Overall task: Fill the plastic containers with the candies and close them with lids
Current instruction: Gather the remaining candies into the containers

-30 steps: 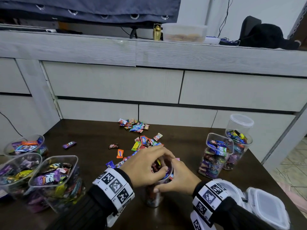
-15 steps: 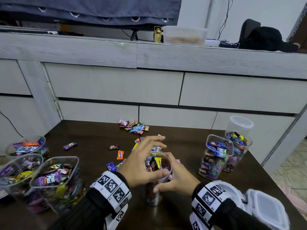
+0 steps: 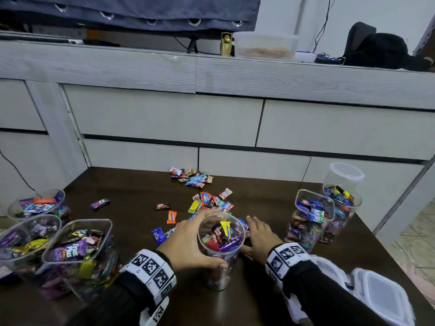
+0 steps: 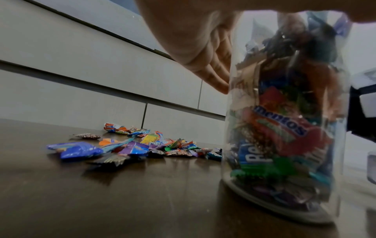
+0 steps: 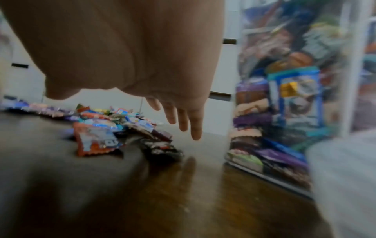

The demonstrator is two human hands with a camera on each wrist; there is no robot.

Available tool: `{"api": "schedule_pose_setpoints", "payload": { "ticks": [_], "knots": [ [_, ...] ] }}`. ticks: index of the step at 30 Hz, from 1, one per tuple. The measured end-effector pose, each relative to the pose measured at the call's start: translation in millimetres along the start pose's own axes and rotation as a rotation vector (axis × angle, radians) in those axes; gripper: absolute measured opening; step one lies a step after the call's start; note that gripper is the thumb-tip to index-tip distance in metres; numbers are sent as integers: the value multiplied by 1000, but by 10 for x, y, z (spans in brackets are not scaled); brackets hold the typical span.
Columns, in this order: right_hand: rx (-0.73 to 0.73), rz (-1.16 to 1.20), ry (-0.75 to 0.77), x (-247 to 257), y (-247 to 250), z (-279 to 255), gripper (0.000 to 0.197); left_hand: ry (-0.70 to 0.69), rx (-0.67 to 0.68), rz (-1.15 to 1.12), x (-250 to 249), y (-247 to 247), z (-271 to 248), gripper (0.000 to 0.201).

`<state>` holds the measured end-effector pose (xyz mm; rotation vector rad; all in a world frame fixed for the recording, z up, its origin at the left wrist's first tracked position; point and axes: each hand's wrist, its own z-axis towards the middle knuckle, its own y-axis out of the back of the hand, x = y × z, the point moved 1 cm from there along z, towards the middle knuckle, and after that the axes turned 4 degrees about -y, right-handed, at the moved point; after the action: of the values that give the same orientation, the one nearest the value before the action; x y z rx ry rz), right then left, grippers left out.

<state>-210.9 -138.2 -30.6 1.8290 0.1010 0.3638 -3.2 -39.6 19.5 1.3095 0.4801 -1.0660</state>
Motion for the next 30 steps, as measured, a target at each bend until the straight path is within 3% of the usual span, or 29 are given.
{"api": "schedule_pose_setpoints", "payload": {
  "ticks": [3, 6, 10, 13, 19, 25, 30],
  "knots": [
    [-71, -147, -33, 121, -71, 61, 93, 2, 4, -7, 10, -9, 4, 90],
    [-44, -204, -42, 202, -110, 83, 80, 12, -9, -7, 8, -12, -4, 87],
    [43, -138, 37, 280, -96, 77, 56, 36, -8, -12, 16, -15, 7, 88],
    [100, -100, 99, 331, -71, 40, 51, 48, -5, -44, 20, -23, 14, 90],
    [149, 176, 40, 355, -90, 28, 38, 79, -46, -150, 63, -69, -18, 91],
    [136, 137, 127, 177, 9, 80, 22, 93, -11, -183, 43, -43, -6, 91],
    [101, -85, 177, 55, 4, 1, 38, 104, -11, -189, 19, -48, -15, 90]
  ]
}}
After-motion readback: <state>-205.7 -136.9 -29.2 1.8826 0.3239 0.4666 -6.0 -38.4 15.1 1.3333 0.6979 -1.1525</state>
